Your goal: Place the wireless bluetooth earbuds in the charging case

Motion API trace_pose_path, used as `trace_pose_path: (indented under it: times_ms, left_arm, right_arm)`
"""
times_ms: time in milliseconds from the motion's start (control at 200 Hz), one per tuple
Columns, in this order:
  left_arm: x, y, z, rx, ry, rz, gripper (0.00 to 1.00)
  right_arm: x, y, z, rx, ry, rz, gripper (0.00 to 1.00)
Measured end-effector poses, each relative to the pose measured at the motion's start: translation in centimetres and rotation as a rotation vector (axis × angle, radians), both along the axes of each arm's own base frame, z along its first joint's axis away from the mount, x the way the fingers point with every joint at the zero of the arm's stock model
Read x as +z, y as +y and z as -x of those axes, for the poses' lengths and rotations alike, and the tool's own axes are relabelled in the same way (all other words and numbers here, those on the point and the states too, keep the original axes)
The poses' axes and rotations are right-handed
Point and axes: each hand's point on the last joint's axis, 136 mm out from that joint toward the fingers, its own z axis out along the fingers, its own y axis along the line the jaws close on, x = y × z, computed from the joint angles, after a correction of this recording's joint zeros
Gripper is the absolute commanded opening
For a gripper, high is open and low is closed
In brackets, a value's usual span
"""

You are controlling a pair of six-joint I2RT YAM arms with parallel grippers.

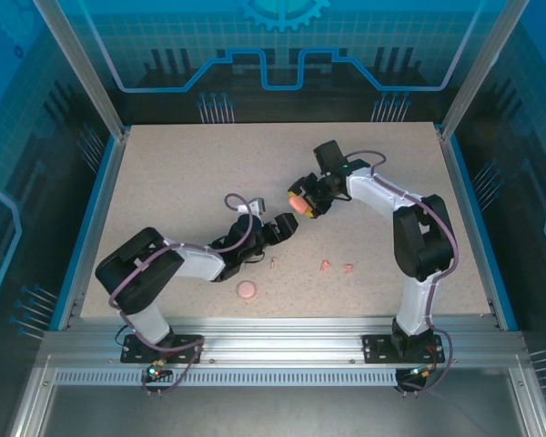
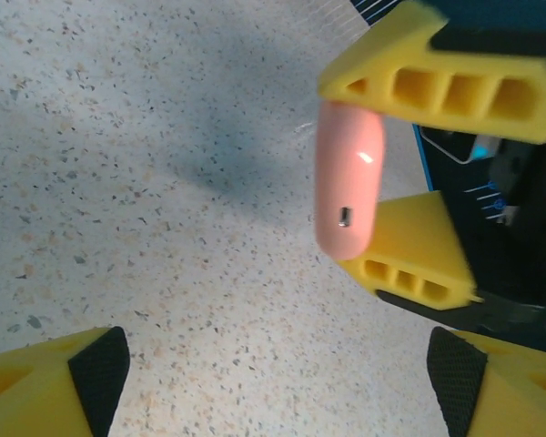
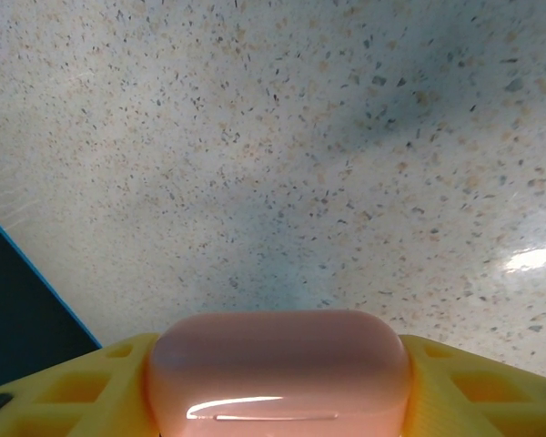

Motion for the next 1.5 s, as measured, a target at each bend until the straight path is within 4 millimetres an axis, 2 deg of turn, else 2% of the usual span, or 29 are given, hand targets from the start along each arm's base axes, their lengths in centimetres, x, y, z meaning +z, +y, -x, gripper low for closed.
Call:
trace_pose_path:
  times_ms: [145, 255, 545, 675, 945, 1216, 1321, 1501]
  left_arm:
    - [-0.6, -0.7, -1.1, 0.014, -0.002, 0.01, 0.79]
    - [0.3, -1.5, -2.1, 0.017, -0.025, 0.039, 0.76]
    - [2.3, -2.5, -3.6, 0.035, -0.067, 0.081, 0.6]
    - [2.0, -2.5, -3.9, 0.042, -0.064, 0.076, 0.49]
    - [1.3, -1.9, -4.3, 0.063, -0.055, 0.067, 0.38]
    - [1.7, -2.3, -4.9, 0.067, -0.065, 0.075, 0.36]
    - [1.8, -2.4, -5.1, 0.067, -0.068, 0.078, 0.29]
    - [1.8, -2.4, -5.1, 0.066, -0.068, 0.077, 0.3]
  right_arm:
    - [0.0, 0.3, 0.2, -0.006, 0.012, -0.012, 0.6]
    - [-0.2, 0.3, 0.4, -0.011, 0.022, -0.011, 0.6]
    - [-0.2, 0.7, 0.6, -0.001, 0.022, -0.011, 0.59]
    - [-0.2, 0.8, 0.8, 0.003, 0.023, -0.011, 0.59]
    - [-0.2, 1.0, 0.9, 0.008, 0.023, -0.011, 0.59]
    - [0.6, 1.1, 0.9, 0.009, 0.006, -0.018, 0.59]
    - [0.7, 1.2, 1.0, 0.012, 0.004, -0.018, 0.59]
    - [0.7, 1.2, 0.9, 0.009, 0.004, -0.017, 0.59]
